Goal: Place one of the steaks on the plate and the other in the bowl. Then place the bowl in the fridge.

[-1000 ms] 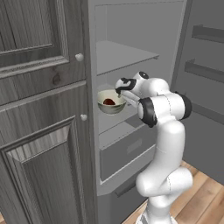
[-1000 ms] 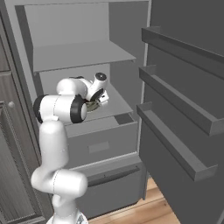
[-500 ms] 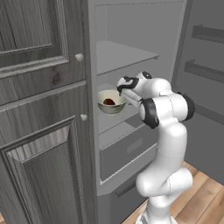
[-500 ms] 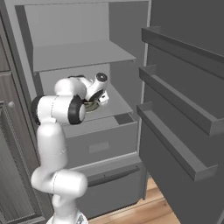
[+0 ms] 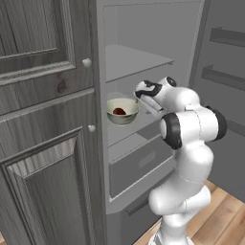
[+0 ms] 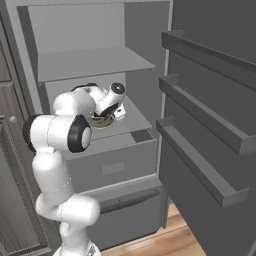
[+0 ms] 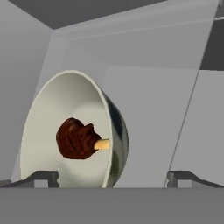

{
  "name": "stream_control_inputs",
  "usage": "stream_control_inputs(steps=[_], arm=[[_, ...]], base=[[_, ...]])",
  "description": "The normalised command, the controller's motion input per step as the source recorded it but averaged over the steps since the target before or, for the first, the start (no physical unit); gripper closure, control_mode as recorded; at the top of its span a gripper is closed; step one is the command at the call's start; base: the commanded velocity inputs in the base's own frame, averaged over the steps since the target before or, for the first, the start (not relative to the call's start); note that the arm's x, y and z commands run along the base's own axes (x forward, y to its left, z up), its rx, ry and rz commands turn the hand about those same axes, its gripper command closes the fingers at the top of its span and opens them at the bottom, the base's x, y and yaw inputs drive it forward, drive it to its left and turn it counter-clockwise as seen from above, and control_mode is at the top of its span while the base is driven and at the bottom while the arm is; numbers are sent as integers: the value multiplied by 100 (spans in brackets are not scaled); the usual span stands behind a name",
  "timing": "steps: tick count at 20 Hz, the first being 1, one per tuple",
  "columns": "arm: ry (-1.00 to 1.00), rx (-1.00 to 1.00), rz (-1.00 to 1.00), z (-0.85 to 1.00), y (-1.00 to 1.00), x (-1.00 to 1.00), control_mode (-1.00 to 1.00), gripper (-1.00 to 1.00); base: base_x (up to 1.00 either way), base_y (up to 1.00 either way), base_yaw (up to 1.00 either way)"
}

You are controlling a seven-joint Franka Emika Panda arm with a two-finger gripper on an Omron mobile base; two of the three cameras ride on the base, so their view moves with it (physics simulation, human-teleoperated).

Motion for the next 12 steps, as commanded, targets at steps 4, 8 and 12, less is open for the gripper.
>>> stream_control_inputs(steps=[4,8,12], arm=[[0,0,0,26,0,-83,-100,-100],[9,-6,0,17,-4,-73,-100,-100],[12,-6,0,23,-3,-63,-100,-100]], base=[[0,0,0],[0,0,0],[0,0,0]])
